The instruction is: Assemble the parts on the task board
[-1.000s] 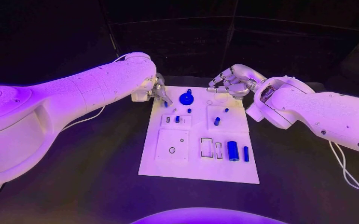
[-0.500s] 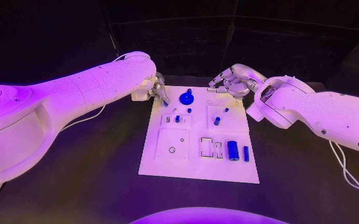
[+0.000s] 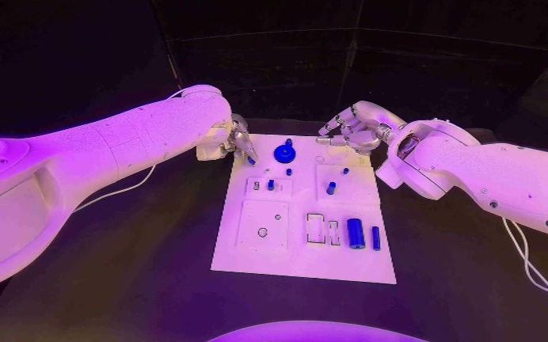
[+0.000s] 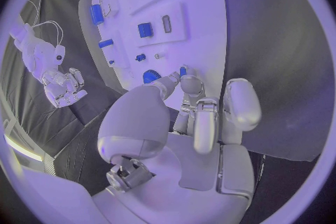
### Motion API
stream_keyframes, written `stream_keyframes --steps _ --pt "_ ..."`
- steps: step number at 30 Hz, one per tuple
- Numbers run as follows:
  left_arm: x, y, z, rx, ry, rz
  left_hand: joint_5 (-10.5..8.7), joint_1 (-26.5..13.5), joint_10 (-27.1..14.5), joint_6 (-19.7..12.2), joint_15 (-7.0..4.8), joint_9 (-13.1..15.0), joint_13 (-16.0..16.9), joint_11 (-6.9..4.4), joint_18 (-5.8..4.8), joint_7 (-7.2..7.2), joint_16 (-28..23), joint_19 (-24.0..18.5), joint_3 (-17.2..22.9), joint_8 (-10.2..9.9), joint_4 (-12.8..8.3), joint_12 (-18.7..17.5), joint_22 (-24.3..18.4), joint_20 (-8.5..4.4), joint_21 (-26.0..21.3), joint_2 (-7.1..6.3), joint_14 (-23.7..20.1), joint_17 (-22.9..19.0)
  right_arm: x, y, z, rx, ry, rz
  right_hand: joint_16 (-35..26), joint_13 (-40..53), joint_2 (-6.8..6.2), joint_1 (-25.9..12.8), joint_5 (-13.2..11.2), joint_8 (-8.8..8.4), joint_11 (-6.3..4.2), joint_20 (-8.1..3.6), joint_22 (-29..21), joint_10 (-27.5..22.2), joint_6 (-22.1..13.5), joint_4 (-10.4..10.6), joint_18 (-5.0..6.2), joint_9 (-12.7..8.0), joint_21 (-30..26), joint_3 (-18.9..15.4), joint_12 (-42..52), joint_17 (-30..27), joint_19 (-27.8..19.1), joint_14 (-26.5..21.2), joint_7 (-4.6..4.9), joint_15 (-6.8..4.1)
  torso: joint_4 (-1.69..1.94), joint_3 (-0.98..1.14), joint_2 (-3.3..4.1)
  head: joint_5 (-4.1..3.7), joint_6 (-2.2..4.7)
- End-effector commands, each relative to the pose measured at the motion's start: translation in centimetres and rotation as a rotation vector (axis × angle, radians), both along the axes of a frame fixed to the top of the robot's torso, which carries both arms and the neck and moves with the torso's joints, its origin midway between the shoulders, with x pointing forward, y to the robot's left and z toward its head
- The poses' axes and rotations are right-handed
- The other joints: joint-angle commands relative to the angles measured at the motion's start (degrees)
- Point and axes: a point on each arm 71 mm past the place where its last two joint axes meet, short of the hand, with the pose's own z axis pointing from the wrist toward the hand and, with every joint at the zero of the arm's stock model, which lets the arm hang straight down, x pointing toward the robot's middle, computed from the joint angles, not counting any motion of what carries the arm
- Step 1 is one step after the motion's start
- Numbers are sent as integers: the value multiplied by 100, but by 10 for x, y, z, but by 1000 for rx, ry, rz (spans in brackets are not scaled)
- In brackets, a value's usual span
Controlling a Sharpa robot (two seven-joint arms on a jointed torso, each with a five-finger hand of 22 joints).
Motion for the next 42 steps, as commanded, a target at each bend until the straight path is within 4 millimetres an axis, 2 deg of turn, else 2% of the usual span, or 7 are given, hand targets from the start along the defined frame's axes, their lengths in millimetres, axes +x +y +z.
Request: stream_keyframes --steps 1,3,8,12,17,27,42 --pt "-2 2 5 -108 -49 64 35 -97 87 -29 4 25 60 -3 -22 -28 40 49 832 45 -719 61 38 11 18 -27 595 1509 1 -1 1 -2 0 5 -24 12 -3 34 45 26 -31 -14 1 25 34 13 44 6 -14 -38 31 373 14 367 -32 -34 8 6 -10 5 -10" --pt "-5 4 6 -142 -57 83 41 -132 115 -31 1 34 97 -6 -27 -33 40 65 889 61 -727 93 63 7 38 -37 595 1509 1 -1 1 -3 0 5 -25 13 -2 29 46 29 -32 -15 -2 26 37 18 44 6 -15 -42 32 371 13 367 -32 -34 12 7 -17 21 15" --pt "-17 9 8 -215 -99 113 51 -196 155 -29 -5 52 141 -10 -29 -43 40 77 972 93 -742 136 77 1 47 -63 595 1509 2 -3 0 -5 0 0 -25 13 -2 28 46 29 -32 -15 -3 26 38 19 45 6 -16 -43 32 371 12 367 -32 -34 42 0 -26 20 -11" --pt "-28 10 7 -254 -136 127 52 -226 173 -25 -11 65 164 -15 -33 -50 40 91 1016 115 -752 157 98 -4 63 -82 595 1509 3 -6 0 -5 -2 -5 -29 8 -1 25 46 30 -32 -15 -2 23 39 22 45 7 -16 -45 29 365 13 366 -33 -34 87 0 -42 -36 -4" --pt "-43 10 4 -250 -192 116 55 -252 200 -18 -19 83 208 -25 -39 -60 40 112 1069 150 -769 195 131 -11 89 -115 595 1509 4 -9 0 -5 -8 -13 -40 -8 0 22 47 31 -33 -15 -18 11 41 24 47 7 -24 -47 15 348 5 362 -33 -35 113 -3 -55 5 -24" --pt "-63 9 -4 -209 -233 74 59 -293 219 -8 -30 108 233 -37 -43 -74 40 127 1134 198 -782 220 151 -21 104 -166 595 1509 6 -12 0 -4 -13 -19 -62 -29 1 22 49 32 -33 -15 -68 -5 41 26 57 7 -49 -48 -3 313 -20 354 -33 -35 95 0 -48 75 -65" --pt "-73 4 -18 -123 -180 7 6 -347 244 13 -56 201 230 -74 -40 -122 40 123 1192 367 -825 230 142 -45 87 -323 595 1509 6 -11 0 -4 -13 -13 -62 -8 17 -38 60 36 -34 -19 -52 16 42 75 54 5 -44 -87 18 319 -13 354 -35 -38 89 1 -43 45 -104"
